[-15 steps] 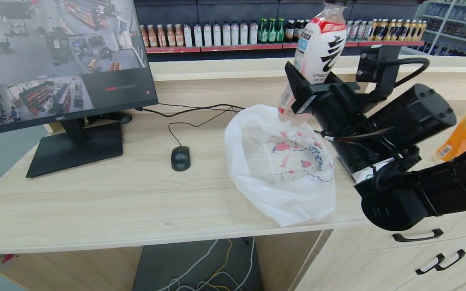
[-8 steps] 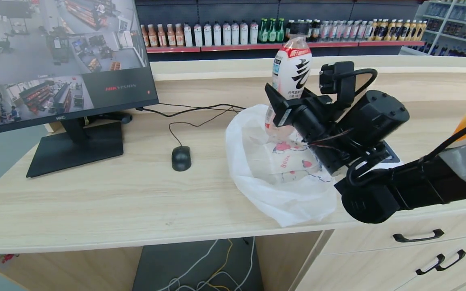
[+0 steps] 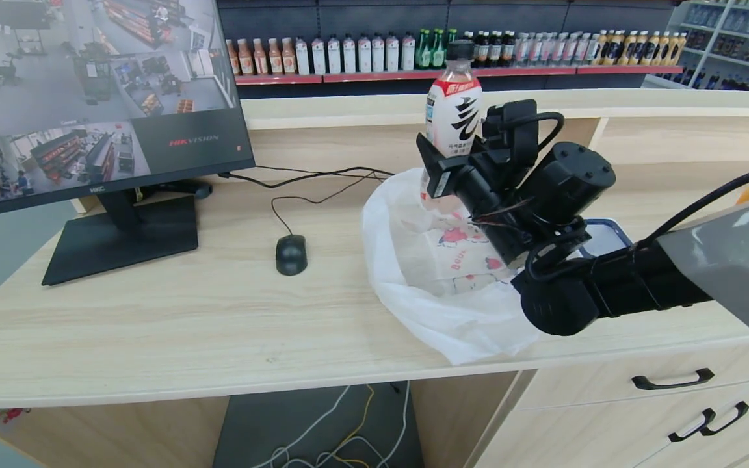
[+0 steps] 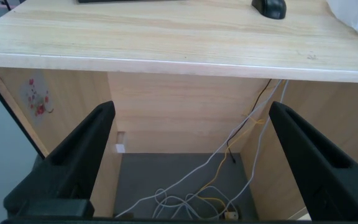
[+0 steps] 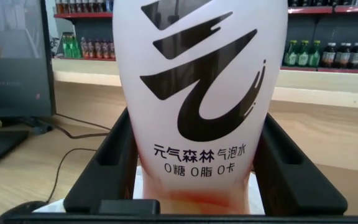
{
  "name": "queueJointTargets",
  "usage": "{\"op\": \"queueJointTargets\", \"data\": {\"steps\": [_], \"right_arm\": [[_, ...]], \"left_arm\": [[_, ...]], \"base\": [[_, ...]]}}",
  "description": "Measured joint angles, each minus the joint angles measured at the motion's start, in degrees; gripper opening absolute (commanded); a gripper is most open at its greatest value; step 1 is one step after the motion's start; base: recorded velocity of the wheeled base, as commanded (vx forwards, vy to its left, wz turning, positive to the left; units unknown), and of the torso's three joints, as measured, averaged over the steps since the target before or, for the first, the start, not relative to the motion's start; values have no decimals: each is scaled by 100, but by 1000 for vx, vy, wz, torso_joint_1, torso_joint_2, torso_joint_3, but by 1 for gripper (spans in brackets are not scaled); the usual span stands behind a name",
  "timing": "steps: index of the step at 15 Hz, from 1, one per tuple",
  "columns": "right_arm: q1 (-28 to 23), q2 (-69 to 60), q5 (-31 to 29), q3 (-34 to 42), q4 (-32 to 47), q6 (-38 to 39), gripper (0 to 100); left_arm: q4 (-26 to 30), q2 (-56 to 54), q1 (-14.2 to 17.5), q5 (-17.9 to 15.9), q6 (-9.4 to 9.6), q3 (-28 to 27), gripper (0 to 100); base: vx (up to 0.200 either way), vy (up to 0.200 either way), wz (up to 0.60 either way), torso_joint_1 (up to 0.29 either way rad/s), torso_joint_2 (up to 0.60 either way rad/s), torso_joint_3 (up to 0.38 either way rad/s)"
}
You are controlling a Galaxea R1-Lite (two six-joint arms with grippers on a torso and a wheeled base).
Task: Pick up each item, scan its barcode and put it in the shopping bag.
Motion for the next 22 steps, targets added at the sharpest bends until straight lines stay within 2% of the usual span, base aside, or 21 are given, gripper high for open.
{"op": "queueJointTargets", "data": {"steps": [8,22], "right_arm": [[-104,363,11,-246,155,-208,0],[-24,780,-11,-174,73,150,0]], "left_arm": [[0,0,0,0,6,-2,100],[0,0,0,-2,0,-2,100]], "base": [[0,0,0,0,0,0],[0,0,0,0,0,0]]}}
